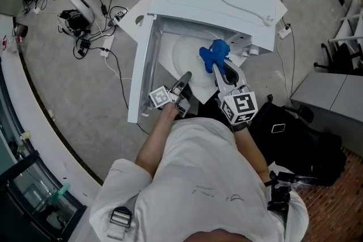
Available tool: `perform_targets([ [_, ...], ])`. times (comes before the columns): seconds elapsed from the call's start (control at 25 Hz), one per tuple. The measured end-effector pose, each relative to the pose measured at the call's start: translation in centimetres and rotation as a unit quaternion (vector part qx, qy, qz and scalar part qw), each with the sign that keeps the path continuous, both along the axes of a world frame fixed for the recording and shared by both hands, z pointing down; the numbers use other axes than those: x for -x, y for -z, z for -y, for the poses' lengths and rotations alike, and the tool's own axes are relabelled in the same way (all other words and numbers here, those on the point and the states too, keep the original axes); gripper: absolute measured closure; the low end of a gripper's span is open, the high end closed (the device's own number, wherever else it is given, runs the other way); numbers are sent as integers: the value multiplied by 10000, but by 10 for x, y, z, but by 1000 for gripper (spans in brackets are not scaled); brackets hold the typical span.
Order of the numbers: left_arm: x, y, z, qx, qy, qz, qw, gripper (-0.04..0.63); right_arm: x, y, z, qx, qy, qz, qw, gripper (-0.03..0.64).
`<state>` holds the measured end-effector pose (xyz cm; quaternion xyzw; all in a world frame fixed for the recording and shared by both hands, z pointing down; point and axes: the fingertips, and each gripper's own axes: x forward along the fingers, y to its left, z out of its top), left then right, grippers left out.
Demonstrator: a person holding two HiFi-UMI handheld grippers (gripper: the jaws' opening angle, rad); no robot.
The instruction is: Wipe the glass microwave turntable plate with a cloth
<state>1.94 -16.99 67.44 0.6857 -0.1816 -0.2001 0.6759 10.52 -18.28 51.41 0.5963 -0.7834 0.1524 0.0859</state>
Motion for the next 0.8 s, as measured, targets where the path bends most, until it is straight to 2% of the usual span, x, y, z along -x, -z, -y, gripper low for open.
perform_targets([
  [0.28,-4,4,-19,161,-316,-213,9991,549,-1,-2,-12,-46,-208,20,9998,546],
  [0.56,2,-10,-44,122,-725,-33,9973,546,-9,-5,-36,-54,-523,32,9986,546],
  [0.72,5,-28,-58,206,-867,122,9959,543,-13,-7,-48,-5,-694,30,9976,546],
  [0.8,5,-31,-63,348,-888,90,9954,543,-14,-8,-55,28,-750,7,9972,546],
])
